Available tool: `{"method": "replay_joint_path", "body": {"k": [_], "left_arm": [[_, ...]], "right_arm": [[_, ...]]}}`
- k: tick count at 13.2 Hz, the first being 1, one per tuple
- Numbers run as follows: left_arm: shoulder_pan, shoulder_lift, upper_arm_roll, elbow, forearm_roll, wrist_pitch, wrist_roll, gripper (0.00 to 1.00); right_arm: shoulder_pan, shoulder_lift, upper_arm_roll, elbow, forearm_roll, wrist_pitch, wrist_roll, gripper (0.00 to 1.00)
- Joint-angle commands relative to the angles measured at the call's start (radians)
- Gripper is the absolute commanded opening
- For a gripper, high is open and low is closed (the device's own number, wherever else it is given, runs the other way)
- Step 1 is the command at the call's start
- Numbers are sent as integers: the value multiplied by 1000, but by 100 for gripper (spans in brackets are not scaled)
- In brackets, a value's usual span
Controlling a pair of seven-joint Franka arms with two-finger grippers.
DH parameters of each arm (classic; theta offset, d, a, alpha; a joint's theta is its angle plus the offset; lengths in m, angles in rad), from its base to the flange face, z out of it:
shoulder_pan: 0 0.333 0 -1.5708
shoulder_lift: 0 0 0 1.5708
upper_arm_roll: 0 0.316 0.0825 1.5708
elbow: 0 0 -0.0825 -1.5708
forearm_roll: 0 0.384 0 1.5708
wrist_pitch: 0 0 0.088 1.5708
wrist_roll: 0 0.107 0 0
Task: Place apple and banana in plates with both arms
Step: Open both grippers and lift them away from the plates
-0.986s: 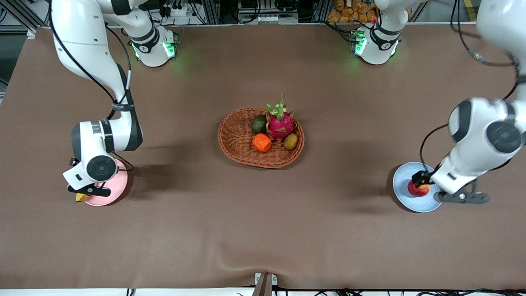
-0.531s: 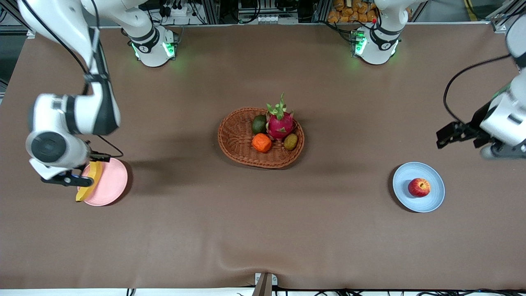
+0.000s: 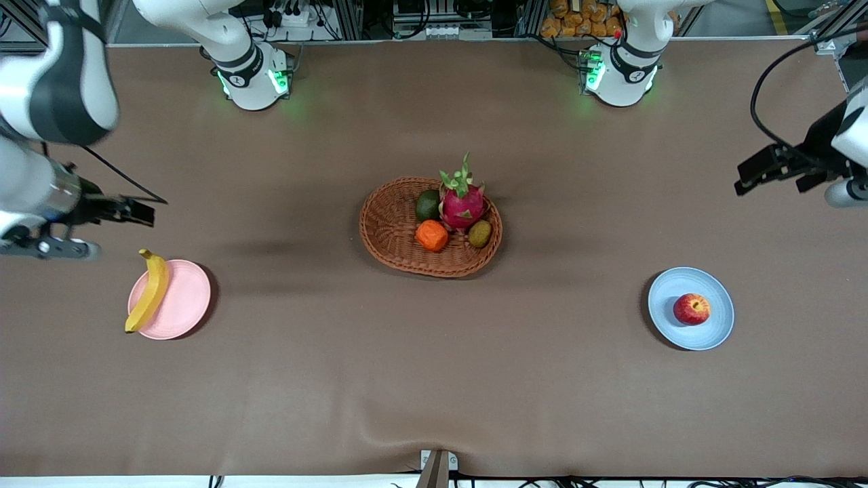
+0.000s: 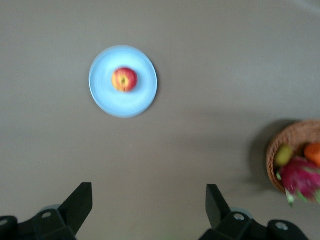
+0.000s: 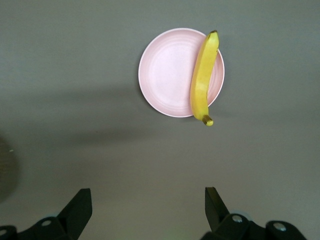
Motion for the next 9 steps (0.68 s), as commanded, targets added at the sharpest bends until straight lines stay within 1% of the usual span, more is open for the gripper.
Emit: {"method": "replay_joint_path", "body": {"k": [1,2,3,4,5,6,7,8,9], "left_arm": [[-40,-44,58,-23,-40,-72,27,100],[-40,-70,58,-52,-40,-75,27,100],[-44,-103,58,-90,-38,-73,25,100],[-53,-119,61,-106,-35,-73,21,100],[-56,-134,63,-108,-32,-73,22,100],[-57,-141,66,-106,-31,-73,22,100],[-57,-138,66,-96,-28,-73,24,100],[-56,-138,66,-95,-25,-75,25,100],[-57,-138,66,-94,-17,-78,24,100]], "right_arm": [[-24,3,41,86,25,-67,-4,100],[-93,3,98,102,25,-75,-2,100],[-185,-3,198,102,25,-98,-1,100],[-289,-24,301,102,22,-127,2,100],[-383,-47,390,94,23,-138,8,100],[-449,-62,458,91,22,-148,8,100],[-494,-75,503,91,22,-162,8,100],[-508,-85,517,93,20,-176,13,100],[-503,-89,517,94,12,-190,22,100]]}}
